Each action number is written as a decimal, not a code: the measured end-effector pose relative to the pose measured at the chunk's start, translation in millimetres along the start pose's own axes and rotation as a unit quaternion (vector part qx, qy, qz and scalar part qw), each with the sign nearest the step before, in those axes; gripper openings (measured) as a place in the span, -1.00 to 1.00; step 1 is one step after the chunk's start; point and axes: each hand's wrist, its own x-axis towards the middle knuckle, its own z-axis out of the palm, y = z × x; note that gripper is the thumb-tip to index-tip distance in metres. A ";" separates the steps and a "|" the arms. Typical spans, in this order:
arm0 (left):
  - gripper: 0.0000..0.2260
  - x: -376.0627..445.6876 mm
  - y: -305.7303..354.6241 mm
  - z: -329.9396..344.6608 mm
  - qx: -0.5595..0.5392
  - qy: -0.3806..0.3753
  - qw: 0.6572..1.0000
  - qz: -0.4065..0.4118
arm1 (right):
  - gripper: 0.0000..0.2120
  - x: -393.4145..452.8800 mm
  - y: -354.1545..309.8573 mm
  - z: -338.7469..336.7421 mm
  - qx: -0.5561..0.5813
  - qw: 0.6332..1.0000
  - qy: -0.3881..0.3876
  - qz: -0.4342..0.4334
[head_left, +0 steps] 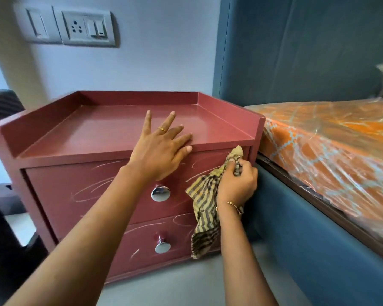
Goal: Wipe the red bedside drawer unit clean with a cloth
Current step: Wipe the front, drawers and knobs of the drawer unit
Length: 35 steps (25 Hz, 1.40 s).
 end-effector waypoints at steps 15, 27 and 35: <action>-0.26 5.3 3.8 5.0 0.003 0.006 0.999 -0.053 | -0.93 -7.2 -4.2 -1.9 -0.016 0.993 -0.047 -0.104; -0.35 4.2 6.5 1.6 0.003 0.001 0.998 -0.055 | -0.90 -46.4 -7.6 -2.4 -0.033 0.964 -0.116 -0.237; -0.55 1.5 7.2 -1.2 -0.027 -0.031 0.998 -0.048 | -0.93 37.9 -0.4 -8.2 -0.032 0.999 -0.034 0.002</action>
